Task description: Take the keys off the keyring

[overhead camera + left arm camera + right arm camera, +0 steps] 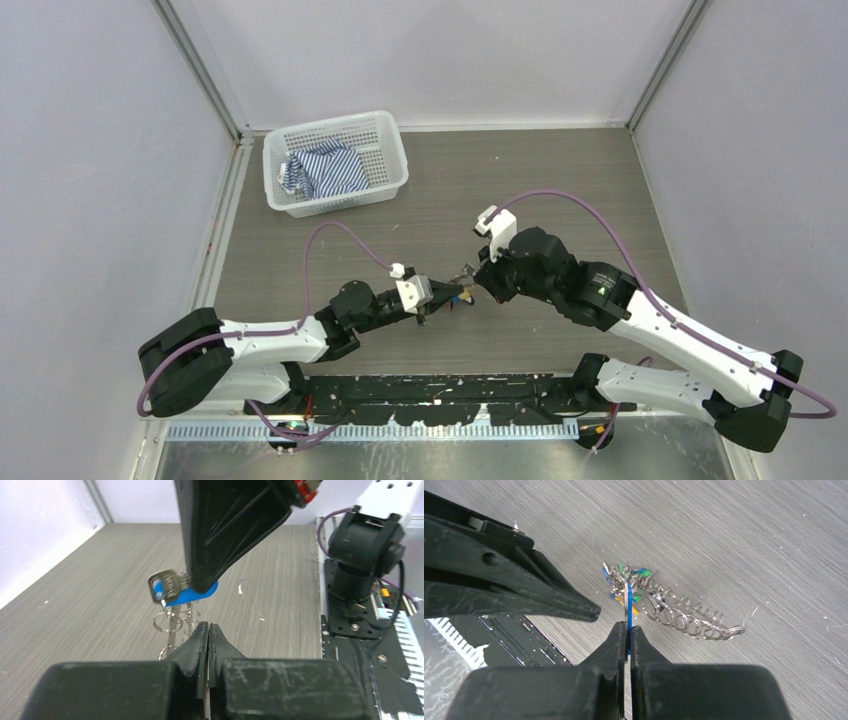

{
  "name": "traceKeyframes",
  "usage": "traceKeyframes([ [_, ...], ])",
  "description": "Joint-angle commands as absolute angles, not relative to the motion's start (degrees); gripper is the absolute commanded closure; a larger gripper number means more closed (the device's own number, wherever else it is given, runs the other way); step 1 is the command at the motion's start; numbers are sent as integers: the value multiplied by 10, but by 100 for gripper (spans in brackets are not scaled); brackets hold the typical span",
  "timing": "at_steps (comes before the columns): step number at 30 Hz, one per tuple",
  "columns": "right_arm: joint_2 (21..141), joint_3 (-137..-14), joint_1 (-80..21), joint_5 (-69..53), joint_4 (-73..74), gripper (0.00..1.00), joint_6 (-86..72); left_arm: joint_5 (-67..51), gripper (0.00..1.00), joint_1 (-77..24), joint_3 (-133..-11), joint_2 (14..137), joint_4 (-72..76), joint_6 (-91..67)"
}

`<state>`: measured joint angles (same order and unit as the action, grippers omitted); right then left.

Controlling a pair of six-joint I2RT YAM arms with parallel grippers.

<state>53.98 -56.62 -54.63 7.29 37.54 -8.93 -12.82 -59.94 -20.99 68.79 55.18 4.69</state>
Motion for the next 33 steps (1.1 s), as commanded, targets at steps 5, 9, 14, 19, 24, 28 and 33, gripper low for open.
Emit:
traceKeyframes([
  [5,492,-574,-545,53,305,99,-80,32,90,-600,-218,697,596,24],
  [9,481,-565,-545,43,301,99,-77,91,75,-599,-225,677,585,8],
  [14,479,-560,-544,37,300,99,-75,56,68,-581,-232,653,572,-32],
  [19,479,-563,-545,31,298,99,-76,-35,70,-562,-229,660,571,-64],
  [24,484,-573,-545,24,305,99,-76,-81,71,-559,-234,687,583,-73],
  [28,489,-578,-545,27,313,99,-76,-98,68,-553,-230,705,618,-92],
  [33,498,-582,-545,51,321,99,-80,-91,59,-532,-218,685,624,-149],
])
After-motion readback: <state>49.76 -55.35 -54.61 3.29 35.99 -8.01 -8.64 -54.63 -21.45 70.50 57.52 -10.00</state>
